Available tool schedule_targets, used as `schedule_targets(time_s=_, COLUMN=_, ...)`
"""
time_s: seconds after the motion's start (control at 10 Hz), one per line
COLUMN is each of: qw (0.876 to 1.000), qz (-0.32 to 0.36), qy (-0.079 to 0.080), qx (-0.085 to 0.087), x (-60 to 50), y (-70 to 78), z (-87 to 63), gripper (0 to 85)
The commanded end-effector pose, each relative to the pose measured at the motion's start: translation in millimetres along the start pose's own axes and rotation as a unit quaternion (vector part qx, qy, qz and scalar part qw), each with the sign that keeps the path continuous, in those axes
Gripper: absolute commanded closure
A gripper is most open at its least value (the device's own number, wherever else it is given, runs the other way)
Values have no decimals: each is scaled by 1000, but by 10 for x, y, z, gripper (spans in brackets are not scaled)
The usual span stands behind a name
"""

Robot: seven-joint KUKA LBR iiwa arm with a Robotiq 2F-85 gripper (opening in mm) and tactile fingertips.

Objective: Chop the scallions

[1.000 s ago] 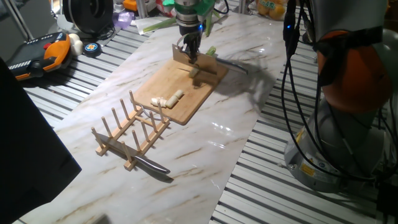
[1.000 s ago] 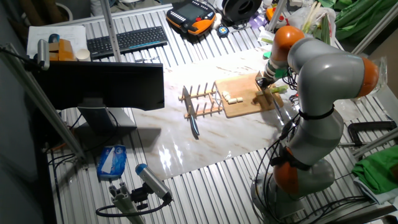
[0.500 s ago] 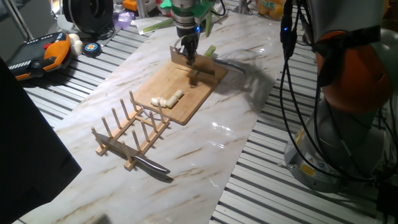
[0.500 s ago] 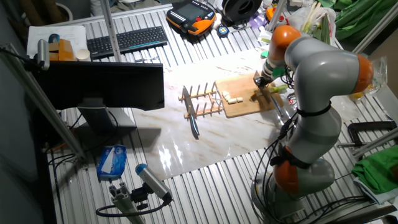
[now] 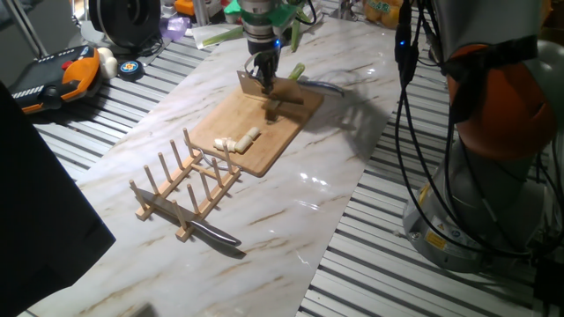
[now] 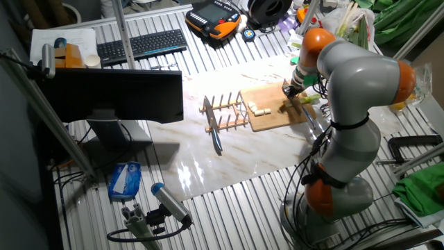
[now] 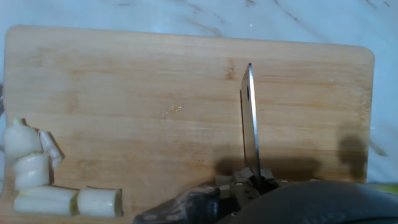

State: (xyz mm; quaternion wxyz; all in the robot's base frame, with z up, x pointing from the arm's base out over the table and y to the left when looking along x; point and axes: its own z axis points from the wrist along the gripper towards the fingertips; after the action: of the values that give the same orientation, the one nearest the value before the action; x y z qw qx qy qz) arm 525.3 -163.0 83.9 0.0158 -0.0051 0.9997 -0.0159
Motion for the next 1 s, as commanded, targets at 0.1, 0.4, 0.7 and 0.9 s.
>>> schedule_targets(time_s=0.1, qw=1000, qz=0, qy=0, qx=0, x=-2, y=9, z=-5, gripper=843)
schedule_targets(time_s=0.4, qw=1000, qz=2, qy=-1, qx=-4, x=-10, y=76, z=0, gripper=843)
schedule_targets(time_s=0.7, qw=1000, qz=8, qy=1, qx=-3, x=9, y=222, z=-144, gripper=843)
schedule_targets(time_s=0.9, qw=1000, qz=8, qy=1, qx=-2, x=-5, y=289, z=-127, gripper=843)
